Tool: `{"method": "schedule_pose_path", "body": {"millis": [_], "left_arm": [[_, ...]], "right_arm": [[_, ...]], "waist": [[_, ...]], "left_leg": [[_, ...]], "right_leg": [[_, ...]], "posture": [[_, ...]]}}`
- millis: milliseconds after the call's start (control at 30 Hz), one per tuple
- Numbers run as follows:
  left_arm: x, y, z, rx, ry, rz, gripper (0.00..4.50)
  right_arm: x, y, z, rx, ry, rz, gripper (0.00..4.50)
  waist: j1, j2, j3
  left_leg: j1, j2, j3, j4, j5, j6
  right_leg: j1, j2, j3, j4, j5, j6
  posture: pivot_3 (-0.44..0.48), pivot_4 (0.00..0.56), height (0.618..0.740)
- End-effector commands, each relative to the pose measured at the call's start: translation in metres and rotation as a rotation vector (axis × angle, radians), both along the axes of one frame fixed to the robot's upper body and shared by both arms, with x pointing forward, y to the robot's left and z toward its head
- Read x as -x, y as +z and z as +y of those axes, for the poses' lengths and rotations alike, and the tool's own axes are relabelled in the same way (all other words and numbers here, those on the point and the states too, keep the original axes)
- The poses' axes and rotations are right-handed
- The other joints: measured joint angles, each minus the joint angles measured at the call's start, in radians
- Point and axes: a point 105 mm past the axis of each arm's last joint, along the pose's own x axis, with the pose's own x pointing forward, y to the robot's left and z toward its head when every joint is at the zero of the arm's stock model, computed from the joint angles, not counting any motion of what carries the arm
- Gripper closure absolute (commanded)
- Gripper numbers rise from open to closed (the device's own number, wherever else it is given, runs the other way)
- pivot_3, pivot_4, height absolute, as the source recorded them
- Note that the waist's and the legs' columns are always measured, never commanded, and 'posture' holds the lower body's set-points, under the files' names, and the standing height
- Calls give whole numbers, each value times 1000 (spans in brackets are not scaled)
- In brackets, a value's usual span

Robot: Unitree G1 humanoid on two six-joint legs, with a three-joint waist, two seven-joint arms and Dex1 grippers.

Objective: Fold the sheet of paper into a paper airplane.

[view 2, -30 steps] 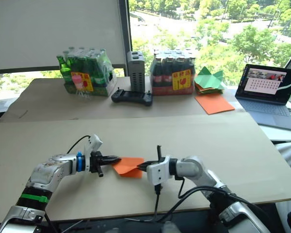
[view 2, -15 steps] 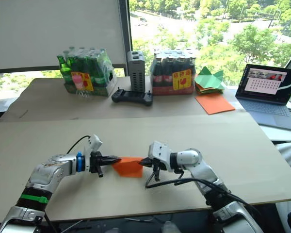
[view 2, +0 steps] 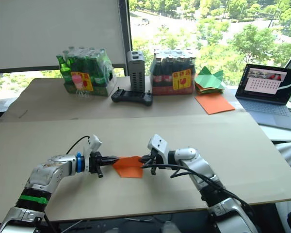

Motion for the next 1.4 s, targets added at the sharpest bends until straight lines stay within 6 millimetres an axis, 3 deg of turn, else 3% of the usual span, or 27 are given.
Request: {"method": "schedule_pose_path", "body": {"millis": [33,467,633,933,1167,1267,1400], "left_arm": [[1,-5,8,-18,31,23,4500],[-2,3,22,7,117,-6,4500],[-11,36,25,163,210,-32,4500],[13,76,3,304,87,-31,4500],[39,60,-11,217,-54,10,4500],[39,43,-7,156,-51,21,4500],[31,37,-5,124,-39,-5,4500]], "right_arm": [[-2,3,3,19,4,-17,4482],[-4,-13,7,118,40,-67,4482],[-5,-14,9,127,53,-77,4482],[-3,-14,9,126,66,-80,4482],[-4,-11,12,122,65,-91,4482],[-4,-5,15,102,62,-101,4482],[-3,-4,16,97,62,-103,4482]], "waist": [[0,0,0],[-3,0,0],[-4,0,0],[-4,0,0],[-5,0,0],[-4,0,0],[-1,0,1]], "left_leg": [[0,0,0,0,0,0],[0,1,0,0,0,0],[0,2,0,0,0,0],[0,2,0,-1,0,0],[0,2,0,-1,0,0],[0,2,0,-1,0,0],[-1,2,0,-1,0,0]], "right_leg": [[0,0,0,0,0,0],[0,1,0,0,0,0],[0,1,0,0,0,0],[-1,1,0,0,0,0],[-1,1,0,0,0,0],[-1,1,0,-1,0,-1],[-1,1,0,-1,0,-1]], "posture": [[0,150,740],[0,150,740],[0,150,740],[0,150,740],[0,150,740],[0,150,740],[0,150,740]]}}
